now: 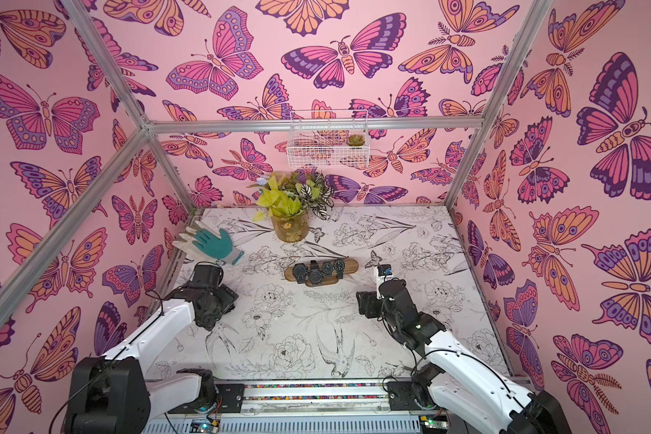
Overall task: Place watch on stand
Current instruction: Adjust the watch at the center of the board.
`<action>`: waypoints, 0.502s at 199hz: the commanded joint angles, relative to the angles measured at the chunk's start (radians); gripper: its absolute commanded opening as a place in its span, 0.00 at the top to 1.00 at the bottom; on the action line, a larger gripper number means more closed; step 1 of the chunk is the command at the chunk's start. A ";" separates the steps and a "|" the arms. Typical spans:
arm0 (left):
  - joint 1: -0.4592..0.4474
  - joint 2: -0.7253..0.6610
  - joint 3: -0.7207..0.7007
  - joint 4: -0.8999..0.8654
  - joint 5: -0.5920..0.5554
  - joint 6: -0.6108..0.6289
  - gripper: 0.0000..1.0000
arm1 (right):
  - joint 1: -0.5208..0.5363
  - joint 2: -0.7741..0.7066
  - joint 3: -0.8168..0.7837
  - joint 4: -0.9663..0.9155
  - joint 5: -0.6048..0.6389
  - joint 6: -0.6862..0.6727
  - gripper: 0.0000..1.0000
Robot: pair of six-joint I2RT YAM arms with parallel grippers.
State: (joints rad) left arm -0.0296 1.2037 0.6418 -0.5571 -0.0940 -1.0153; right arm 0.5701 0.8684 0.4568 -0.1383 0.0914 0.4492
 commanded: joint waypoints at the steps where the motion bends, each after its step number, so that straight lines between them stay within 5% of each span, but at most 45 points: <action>1: 0.032 0.033 -0.027 0.055 0.034 -0.040 0.12 | 0.000 -0.017 0.006 -0.004 0.003 0.016 0.23; 62: 0.083 0.154 -0.019 0.121 0.068 -0.023 0.07 | -0.001 -0.011 0.003 -0.003 0.005 0.015 0.23; 100: 0.094 0.212 0.036 0.146 0.046 0.059 0.21 | 0.000 -0.007 0.005 -0.003 0.007 0.015 0.22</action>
State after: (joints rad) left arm 0.0555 1.3666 0.6479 -0.4335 -0.0418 -1.0206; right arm 0.5701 0.8604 0.4568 -0.1383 0.0917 0.4492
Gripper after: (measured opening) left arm 0.820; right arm 0.775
